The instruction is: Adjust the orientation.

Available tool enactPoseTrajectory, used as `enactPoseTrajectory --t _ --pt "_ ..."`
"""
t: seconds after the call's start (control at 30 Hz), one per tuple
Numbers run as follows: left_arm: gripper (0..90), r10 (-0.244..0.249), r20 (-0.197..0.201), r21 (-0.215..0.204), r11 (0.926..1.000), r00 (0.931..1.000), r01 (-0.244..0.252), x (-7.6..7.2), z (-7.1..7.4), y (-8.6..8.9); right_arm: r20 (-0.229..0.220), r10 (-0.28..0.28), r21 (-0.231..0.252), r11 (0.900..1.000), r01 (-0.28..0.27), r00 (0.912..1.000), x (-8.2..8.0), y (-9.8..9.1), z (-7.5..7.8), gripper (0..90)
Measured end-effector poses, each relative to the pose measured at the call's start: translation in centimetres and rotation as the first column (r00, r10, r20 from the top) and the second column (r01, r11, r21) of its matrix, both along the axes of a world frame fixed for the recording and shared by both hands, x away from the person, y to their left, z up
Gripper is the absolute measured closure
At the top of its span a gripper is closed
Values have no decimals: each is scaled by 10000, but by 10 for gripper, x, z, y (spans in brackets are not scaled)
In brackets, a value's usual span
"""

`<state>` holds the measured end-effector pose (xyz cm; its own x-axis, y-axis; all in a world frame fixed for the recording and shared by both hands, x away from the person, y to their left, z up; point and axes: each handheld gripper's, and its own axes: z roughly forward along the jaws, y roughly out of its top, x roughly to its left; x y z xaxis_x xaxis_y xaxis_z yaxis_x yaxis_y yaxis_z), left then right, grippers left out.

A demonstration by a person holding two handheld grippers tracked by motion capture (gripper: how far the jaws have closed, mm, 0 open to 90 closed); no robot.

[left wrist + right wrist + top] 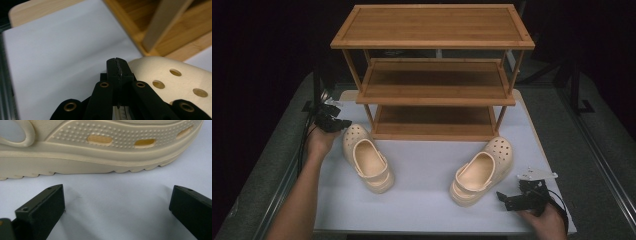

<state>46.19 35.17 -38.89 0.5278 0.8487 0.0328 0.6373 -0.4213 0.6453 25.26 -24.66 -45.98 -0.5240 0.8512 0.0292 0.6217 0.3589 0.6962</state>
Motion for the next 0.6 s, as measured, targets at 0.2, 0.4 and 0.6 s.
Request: enactPoseTrajectory --t 0.2,0.4,0.6 --pt "900 -546 131 -38 9985 9984 546 -14 -4 -21 2 -1 -2 10000 1 10000 0 0 0 0" --pt "900 -597 230 22 9982 9979 597 -30 -5 -34 4 -1 -5 10000 1 10000 0 0 0 0" --pt "900 -627 307 -223 9977 9976 634 -43 -7 -36 3 -3 -16 10000 3 10000 0 0 0 0"
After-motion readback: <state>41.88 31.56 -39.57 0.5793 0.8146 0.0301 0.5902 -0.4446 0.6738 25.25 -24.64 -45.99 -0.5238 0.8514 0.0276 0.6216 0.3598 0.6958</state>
